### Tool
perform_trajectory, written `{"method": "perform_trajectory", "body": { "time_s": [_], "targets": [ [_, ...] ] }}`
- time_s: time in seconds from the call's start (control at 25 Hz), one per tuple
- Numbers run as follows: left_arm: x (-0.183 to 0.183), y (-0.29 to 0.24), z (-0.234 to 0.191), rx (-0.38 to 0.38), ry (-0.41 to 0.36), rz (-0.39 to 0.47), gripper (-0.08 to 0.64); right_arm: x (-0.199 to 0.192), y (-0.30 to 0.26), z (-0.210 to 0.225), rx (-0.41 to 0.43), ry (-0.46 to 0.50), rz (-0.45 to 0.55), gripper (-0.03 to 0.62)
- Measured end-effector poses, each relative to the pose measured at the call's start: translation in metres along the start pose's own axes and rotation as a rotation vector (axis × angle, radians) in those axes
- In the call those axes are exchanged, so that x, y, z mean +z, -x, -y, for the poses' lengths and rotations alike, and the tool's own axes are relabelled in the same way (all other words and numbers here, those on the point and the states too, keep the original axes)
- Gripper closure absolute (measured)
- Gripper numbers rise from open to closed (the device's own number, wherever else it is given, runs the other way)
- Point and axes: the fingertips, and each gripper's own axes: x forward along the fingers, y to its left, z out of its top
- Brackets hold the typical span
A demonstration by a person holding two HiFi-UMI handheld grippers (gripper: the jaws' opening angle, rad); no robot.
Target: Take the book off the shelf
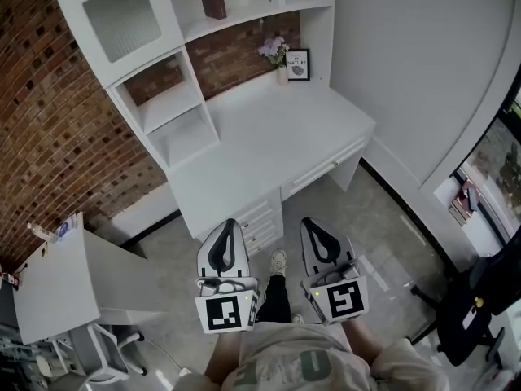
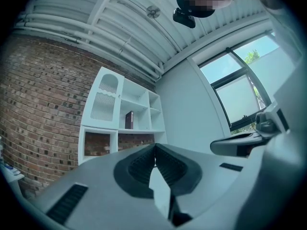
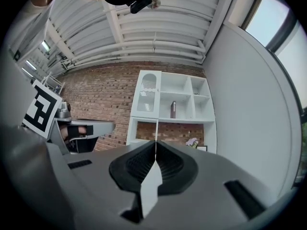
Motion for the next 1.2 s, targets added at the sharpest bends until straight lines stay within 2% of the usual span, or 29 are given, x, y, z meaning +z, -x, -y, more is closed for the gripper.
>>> {"method": "perform_trajectory", "body": {
  "time_s": [0.28,0.48,0.8,0.96,1.2],
  "targets": [
    [-0.001,-0.092,-0.035,-0.009,-0.017,0.094,0.548,-0.011,-0.084,0.036,-0.009,0.07,0.016,0.578],
    [-0.003,-0.168,-0.071,-0.015,0.0,0.114,0.548,-0.003,-0.169,0.062,-0.023,0.115,0.029,0.578],
    [-0.016,-0.293,-0.137,-0.04,0.016,0.095,0.548,0.004,-0.296,0.097,-0.054,0.135,0.024,0.578],
    [-0.033,-0.34,-0.148,-0.086,0.033,0.065,0.548,-0.002,-0.34,0.114,-0.079,0.146,0.009,0.578],
    [-0.045,-0.382,-0.158,-0.106,0.061,0.067,0.548,-0.013,-0.385,0.134,-0.101,0.142,-0.026,0.578]
  ]
}}
